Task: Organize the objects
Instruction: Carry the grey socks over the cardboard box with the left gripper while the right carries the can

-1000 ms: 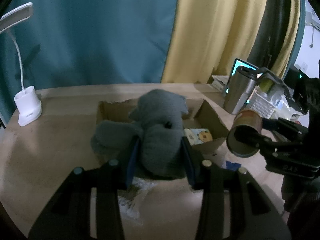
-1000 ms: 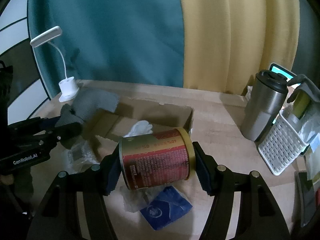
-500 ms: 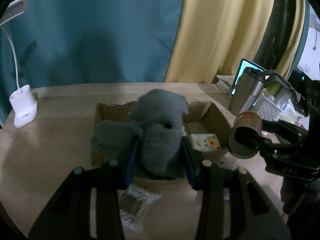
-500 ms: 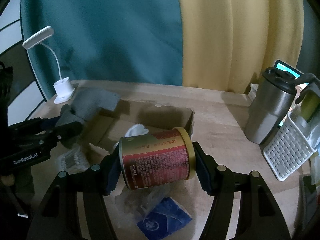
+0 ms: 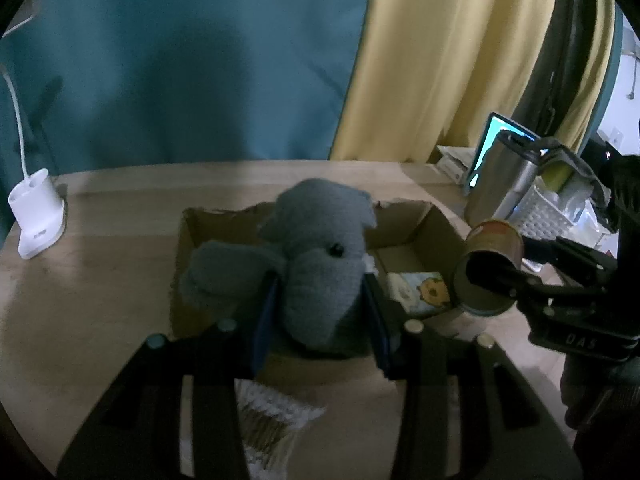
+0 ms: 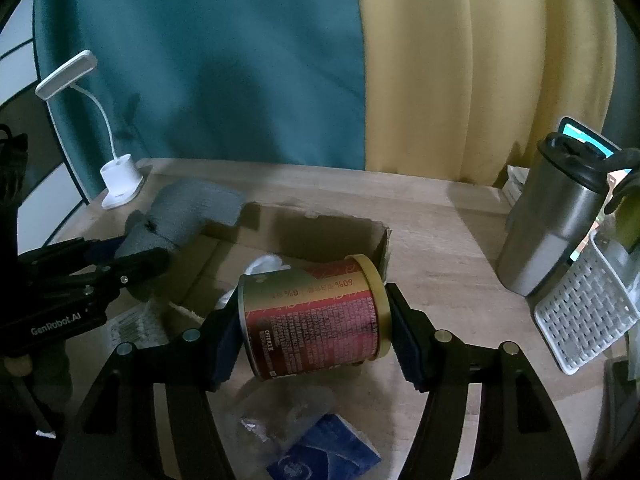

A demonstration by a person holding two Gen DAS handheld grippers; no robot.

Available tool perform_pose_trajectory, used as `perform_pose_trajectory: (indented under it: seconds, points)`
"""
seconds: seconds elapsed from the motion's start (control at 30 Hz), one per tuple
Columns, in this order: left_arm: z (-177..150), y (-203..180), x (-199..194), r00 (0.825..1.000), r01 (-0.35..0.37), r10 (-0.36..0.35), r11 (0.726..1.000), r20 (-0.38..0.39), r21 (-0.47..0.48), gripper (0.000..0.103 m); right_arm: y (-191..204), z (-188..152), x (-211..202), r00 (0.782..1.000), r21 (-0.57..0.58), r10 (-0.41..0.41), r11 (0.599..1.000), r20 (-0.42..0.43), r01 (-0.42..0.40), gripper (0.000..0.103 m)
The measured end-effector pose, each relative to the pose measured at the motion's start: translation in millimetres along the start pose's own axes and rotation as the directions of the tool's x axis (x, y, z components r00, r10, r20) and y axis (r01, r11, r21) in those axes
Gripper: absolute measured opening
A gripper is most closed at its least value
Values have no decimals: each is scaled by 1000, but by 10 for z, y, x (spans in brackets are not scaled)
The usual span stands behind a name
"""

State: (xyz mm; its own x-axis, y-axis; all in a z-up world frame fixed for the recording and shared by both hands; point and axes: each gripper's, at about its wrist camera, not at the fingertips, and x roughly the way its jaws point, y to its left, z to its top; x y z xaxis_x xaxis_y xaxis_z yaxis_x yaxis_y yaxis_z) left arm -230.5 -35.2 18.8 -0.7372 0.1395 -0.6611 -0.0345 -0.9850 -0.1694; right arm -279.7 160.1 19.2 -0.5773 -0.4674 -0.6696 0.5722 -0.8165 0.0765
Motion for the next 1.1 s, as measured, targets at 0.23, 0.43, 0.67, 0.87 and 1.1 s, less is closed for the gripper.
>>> perform_pose_trajectory:
  seconds: [0.23, 0.43, 0.67, 0.87, 1.1]
  points:
    - [6, 38, 65, 1000, 2, -2, 1000, -13, -6, 42, -7, 23, 80, 1000, 0, 0, 1000, -9, 0, 68]
    - [14, 51, 144, 1000, 2, -2, 1000, -28, -9, 42, -29, 51, 147, 1000, 5, 1, 1000, -11, -1, 68]
    - [21, 77, 282, 998, -2, 1, 1000, -57, -19, 42, -37, 80, 237, 1000, 5, 5, 1000, -19, -5, 68]
    - [9, 79, 392, 996, -5, 3, 1000, -87, -21, 44, -31, 110, 340, 1000, 5, 6, 1000, -29, -6, 68]
    - [-29, 79, 539, 991, -5, 2, 1000, -136, -23, 44, -57, 162, 478, 999, 37, 4, 999, -40, -2, 68]
